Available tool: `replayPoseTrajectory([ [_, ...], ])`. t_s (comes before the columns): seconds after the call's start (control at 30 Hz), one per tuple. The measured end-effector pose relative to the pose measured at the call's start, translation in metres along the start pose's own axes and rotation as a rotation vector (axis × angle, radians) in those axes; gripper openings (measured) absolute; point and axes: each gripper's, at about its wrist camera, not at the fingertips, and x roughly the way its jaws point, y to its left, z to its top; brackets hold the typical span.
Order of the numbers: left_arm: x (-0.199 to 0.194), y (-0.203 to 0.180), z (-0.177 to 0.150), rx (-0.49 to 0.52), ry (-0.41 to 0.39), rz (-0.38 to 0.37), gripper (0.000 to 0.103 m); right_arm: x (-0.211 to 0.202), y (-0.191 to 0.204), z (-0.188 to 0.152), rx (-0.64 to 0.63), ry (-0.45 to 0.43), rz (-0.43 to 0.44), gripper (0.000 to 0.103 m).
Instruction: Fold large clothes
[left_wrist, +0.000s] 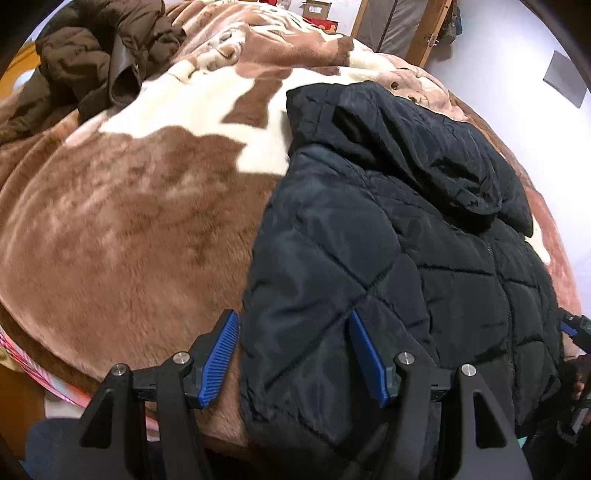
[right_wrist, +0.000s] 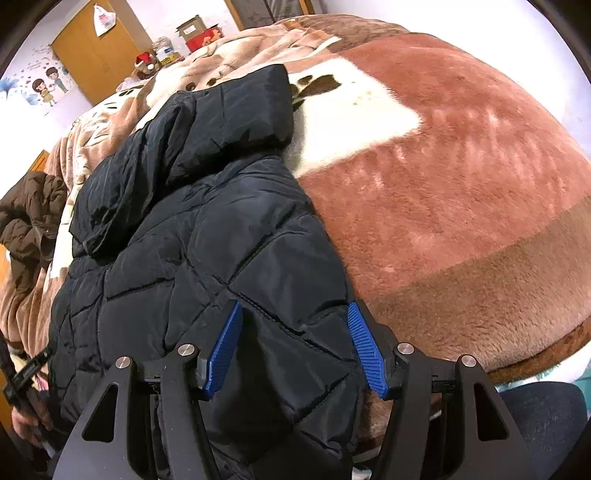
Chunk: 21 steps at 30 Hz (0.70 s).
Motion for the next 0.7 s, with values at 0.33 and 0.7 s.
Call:
replayPoseTrajectory([
  [0.33, -0.001, -0.011, -0.015, 0.017, 0.038, -0.031, 0.072, 0.003, -0.016, -0.017, 0.083, 0.049, 0.026, 0.061],
  [0.7, 0.007, -0.018, -0.027, 0.006, 0.096, -0.022, 0.072, 0.018, -0.002, -0.030, 0.067, 0.194, 0.103, 0.062],
])
